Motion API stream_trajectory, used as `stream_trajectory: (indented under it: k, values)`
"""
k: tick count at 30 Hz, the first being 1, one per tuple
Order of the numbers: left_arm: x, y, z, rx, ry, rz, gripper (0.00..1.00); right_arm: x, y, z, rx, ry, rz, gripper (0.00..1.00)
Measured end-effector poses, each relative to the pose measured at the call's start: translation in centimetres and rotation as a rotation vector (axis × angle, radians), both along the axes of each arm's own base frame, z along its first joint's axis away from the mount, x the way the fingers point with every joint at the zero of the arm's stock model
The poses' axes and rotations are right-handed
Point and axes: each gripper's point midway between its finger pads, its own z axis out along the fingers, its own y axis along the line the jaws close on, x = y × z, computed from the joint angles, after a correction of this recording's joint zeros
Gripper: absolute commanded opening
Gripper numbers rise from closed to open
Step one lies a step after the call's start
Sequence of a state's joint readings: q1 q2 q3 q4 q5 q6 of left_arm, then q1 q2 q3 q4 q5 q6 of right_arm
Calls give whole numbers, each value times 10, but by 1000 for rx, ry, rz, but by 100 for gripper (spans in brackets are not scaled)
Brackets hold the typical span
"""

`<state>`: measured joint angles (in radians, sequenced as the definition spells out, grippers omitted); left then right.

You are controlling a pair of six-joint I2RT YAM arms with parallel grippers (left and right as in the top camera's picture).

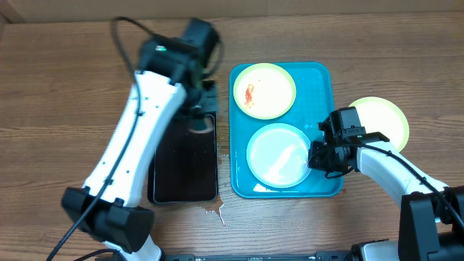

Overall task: Clean dirty plates on tray and stack at the side
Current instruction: 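Return the sponge to the black tray and open the left gripper, then lift the white plate with the right gripper and carry it right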

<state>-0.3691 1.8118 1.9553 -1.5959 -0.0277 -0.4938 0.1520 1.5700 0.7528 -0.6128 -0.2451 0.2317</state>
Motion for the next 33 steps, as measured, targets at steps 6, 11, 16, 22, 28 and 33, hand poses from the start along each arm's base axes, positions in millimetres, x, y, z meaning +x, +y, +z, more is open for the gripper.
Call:
stream_trajectory:
  k: [6,11,16,22,28,33]
  values:
    - [2,36,-59,94,74,74,4,0,0,0,0,1,1,4]
    - [-17,43,-136,117,172,99,4,0,0,0,-1,1,0,4]
    - [-35,48,-172,129,215,133,9,0,0,0,-1,1,0,4]
    - [-38,50,-175,129,222,161,51,-5,-2,1,-9,27,0,4]
    - [-39,68,-154,108,269,227,60,-15,-11,23,-75,127,-2,4]
    - [-16,93,-102,22,156,306,93,17,-9,72,-117,60,13,4]
